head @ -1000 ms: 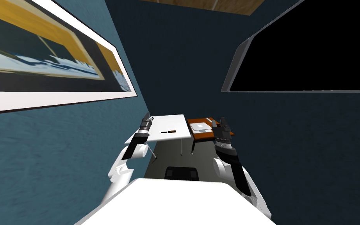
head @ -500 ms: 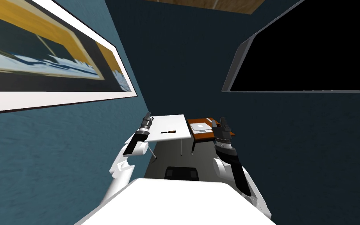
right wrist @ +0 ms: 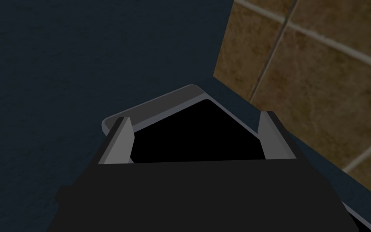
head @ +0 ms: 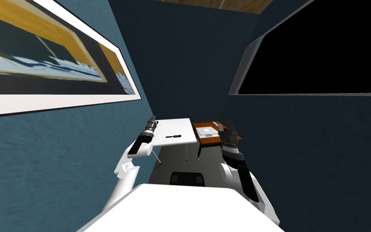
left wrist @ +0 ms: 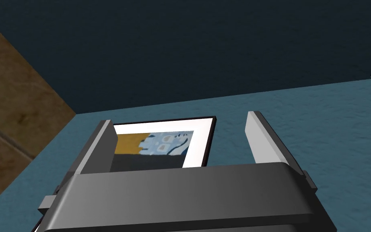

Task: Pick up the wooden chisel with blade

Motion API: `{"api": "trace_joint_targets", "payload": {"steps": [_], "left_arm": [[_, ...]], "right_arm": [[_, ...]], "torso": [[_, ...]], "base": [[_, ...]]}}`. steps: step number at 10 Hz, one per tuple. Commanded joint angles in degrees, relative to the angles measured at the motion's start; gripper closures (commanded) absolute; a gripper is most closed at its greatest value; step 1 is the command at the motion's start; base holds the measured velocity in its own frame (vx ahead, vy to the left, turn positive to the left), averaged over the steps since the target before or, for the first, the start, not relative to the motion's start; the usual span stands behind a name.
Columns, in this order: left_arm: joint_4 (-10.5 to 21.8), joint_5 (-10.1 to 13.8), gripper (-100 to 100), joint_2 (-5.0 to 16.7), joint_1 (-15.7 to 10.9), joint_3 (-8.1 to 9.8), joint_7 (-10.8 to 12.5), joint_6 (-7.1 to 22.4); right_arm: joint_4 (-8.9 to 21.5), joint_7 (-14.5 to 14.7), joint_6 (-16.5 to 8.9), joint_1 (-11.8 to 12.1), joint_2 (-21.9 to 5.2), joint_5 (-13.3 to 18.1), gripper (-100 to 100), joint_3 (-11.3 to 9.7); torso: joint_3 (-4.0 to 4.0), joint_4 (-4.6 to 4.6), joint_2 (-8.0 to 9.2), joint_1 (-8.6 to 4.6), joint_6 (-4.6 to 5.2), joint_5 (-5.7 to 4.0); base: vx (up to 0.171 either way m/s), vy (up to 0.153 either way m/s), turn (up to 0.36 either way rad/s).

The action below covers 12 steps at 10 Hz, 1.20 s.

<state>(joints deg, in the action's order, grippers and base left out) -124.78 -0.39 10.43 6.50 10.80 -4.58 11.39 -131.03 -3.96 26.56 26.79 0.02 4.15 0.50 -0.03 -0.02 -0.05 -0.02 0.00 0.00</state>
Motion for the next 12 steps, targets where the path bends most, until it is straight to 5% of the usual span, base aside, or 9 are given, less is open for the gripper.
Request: {"api": "trace_joint_targets", "payload": {"steps": [1,12], "left_arm": [[-0.01,-0.08,-100,-0.13,-0.43,0.05,-0.16,2.44],[2.15,0.84,-100,0.35,-7.40,3.70,-1.72,20.06]], "right_arm": [[0.00,0.00,0.00,0.00,0.00,0.00,0,0.00],[0.00,0.00,0.00,0.00,0.00,0.00,0,0.00]], "torso": [[0.00,0.00,0.00,0.00,0.00,0.00],[0.00,0.00,0.00,-0.02,0.00,-0.01]], "base": [[0.006,-0.004,0.001],[0.012,-0.009,-0.002]]}}
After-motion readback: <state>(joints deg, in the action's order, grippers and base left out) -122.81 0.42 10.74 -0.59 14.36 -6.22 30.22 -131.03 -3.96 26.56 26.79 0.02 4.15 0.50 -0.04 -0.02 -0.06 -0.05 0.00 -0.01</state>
